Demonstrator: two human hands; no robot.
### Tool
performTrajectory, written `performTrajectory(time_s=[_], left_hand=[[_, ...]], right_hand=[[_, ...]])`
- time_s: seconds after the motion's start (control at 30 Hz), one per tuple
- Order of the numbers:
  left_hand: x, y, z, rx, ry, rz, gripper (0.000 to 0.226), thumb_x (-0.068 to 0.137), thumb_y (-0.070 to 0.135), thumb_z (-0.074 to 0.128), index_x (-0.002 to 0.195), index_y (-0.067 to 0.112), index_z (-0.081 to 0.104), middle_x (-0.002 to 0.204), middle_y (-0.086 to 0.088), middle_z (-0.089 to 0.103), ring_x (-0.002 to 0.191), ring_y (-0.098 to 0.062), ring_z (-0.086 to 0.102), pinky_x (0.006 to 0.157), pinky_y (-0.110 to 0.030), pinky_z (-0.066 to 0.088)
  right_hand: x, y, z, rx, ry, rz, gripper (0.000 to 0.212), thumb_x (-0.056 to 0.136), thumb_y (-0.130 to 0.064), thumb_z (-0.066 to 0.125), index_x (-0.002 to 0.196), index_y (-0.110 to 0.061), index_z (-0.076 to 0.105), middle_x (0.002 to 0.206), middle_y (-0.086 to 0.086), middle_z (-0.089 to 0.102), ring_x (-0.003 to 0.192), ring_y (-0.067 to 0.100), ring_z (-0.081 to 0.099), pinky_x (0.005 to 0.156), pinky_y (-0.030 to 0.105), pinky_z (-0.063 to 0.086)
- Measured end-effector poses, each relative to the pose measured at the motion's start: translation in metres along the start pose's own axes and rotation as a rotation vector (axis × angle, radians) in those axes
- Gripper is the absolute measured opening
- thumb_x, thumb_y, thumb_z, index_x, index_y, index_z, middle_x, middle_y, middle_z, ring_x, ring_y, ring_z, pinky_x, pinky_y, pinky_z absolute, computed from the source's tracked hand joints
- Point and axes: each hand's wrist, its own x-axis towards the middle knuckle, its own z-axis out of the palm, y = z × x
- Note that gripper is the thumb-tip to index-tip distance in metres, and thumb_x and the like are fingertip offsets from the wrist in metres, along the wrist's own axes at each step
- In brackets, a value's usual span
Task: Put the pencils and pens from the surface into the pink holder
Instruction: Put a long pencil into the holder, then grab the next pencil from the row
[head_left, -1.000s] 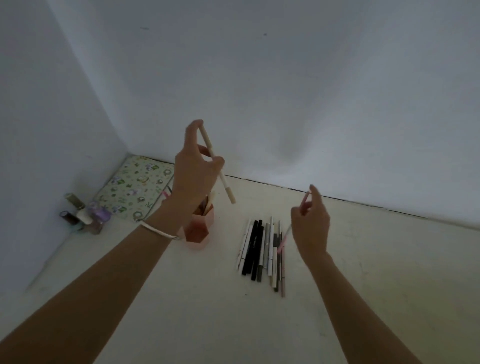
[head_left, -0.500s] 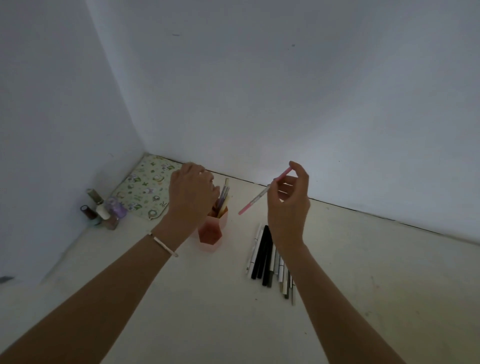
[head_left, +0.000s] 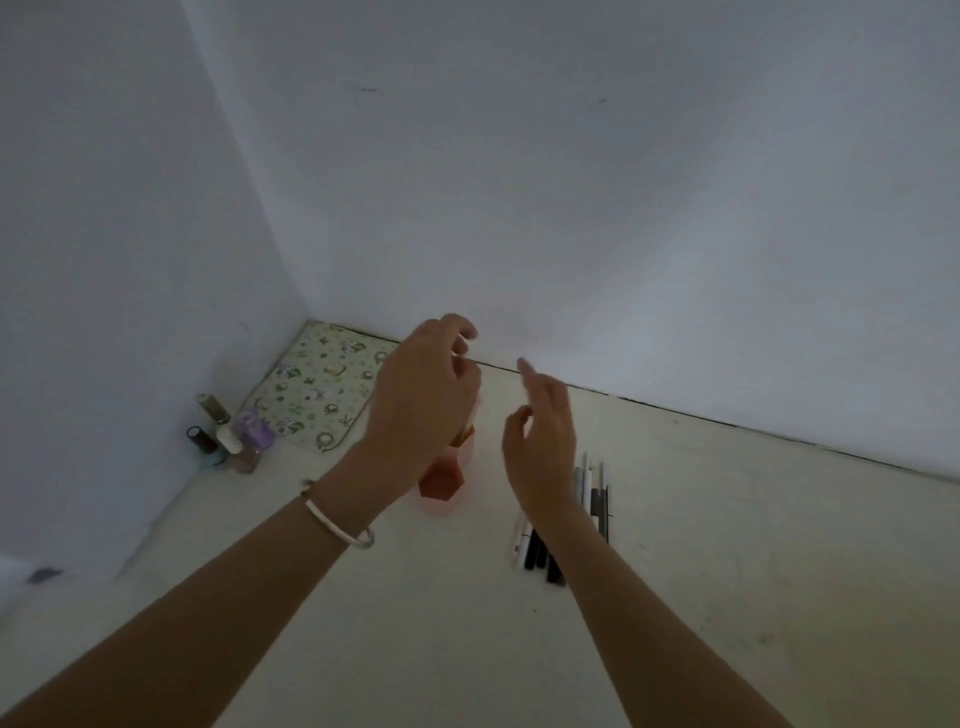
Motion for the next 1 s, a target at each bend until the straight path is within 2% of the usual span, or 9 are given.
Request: performTrajectory(time_s=[0.03,0.13,0.17,0.23,0.37,0.57,0.7,0.87,1.0], left_hand=[[-0.006,0.008,0.013,-0.026,-0.055,0.006,0.02,0.085,0.014,0.058,0.103,0.022,0.06,0.084,0.011,0.06,0.071,-0.004,0.057,0.07,-0.017,0.047],[-0.023,0.024,0.061,-0.028,-0.327,-0.049,0.014,0.087,0.016,0.056,0.098,0.02,0.062,0.077,0.012,0.062,0.072,-0.004,0.057,0.093,-0.021,0.04],[-0.028,0.024,0.078,-0.02,-0.411,-0.102,0.014,0.087,0.015,0.055,0.099,0.019,0.062,0.083,0.009,0.065,0.076,-0.005,0.058,0.09,-0.02,0.041],[-0.036,0.018,0.109,0.035,-0.546,-0.211,0.017,0.089,0.012,0.054,0.104,0.014,0.062,0.1,0.0,0.067,0.086,-0.011,0.063,0.072,-0.017,0.045],[-0.054,0.003,0.147,0.213,-0.68,-0.294,0.019,0.091,0.017,0.053,0.106,0.006,0.059,0.111,-0.01,0.063,0.101,-0.025,0.063,0.075,-0.028,0.046],[-0.066,-0.004,0.168,0.266,-0.663,-0.352,0.027,0.09,0.033,0.063,0.101,0.009,0.058,0.102,-0.009,0.065,0.092,-0.026,0.064,0.074,-0.033,0.05],[-0.06,-0.004,0.171,0.169,-0.677,-0.491,0.03,0.083,0.032,0.072,0.095,0.006,0.063,0.096,-0.012,0.069,0.086,-0.027,0.066,0.069,-0.031,0.049],[-0.054,-0.006,0.165,-0.021,-0.65,-0.551,0.029,0.084,0.025,0.072,0.103,0.003,0.069,0.103,-0.012,0.071,0.093,-0.025,0.067,0.081,-0.028,0.052],[-0.03,0.011,0.139,-0.18,-0.488,-0.439,0.019,0.086,0.022,0.07,0.098,0.008,0.066,0.096,-0.009,0.071,0.085,-0.026,0.069,0.085,-0.039,0.056]], right_hand=[[0.005,0.006,-0.01,0.021,0.056,0.06,0.054,0.085,0.009,0.05,0.134,-0.012,0.052,0.113,0.003,0.056,0.098,0.013,0.056,0.083,0.023,0.051],[0.019,0.026,-0.046,0.073,0.164,0.185,0.052,0.083,0.005,0.049,0.128,-0.019,0.052,0.107,-0.005,0.054,0.086,0.007,0.054,0.074,0.02,0.047],[0.021,0.032,-0.059,0.072,0.184,0.204,0.05,0.083,0.005,0.049,0.126,-0.02,0.053,0.106,-0.007,0.054,0.081,0.004,0.053,0.073,0.019,0.046],[0.021,0.045,-0.083,0.055,0.213,0.232,0.048,0.082,0.006,0.05,0.123,-0.019,0.056,0.104,-0.006,0.056,0.076,0.004,0.052,0.071,0.02,0.046],[0.008,0.072,-0.119,-0.015,0.241,0.3,0.045,0.08,0.008,0.052,0.117,-0.017,0.059,0.101,-0.004,0.059,0.075,0.005,0.052,0.069,0.023,0.048],[-0.023,0.098,-0.133,-0.087,0.235,0.368,0.042,0.08,0.008,0.055,0.113,-0.017,0.061,0.098,-0.007,0.058,0.075,0.0,0.052,0.065,0.014,0.043],[-0.036,0.104,-0.127,-0.087,0.198,0.389,0.042,0.08,0.009,0.055,0.114,-0.015,0.061,0.098,-0.008,0.057,0.075,-0.002,0.053,0.063,0.005,0.042],[-0.041,0.107,-0.117,-0.086,0.129,0.434,0.039,0.081,0.005,0.055,0.113,-0.017,0.061,0.095,-0.01,0.057,0.072,0.001,0.054,0.062,0.01,0.041],[-0.042,0.11,-0.104,-0.128,-0.135,0.57,0.027,0.088,-0.004,0.053,0.112,-0.013,0.063,0.088,-0.004,0.063,0.069,0.01,0.057,0.065,0.018,0.042]])
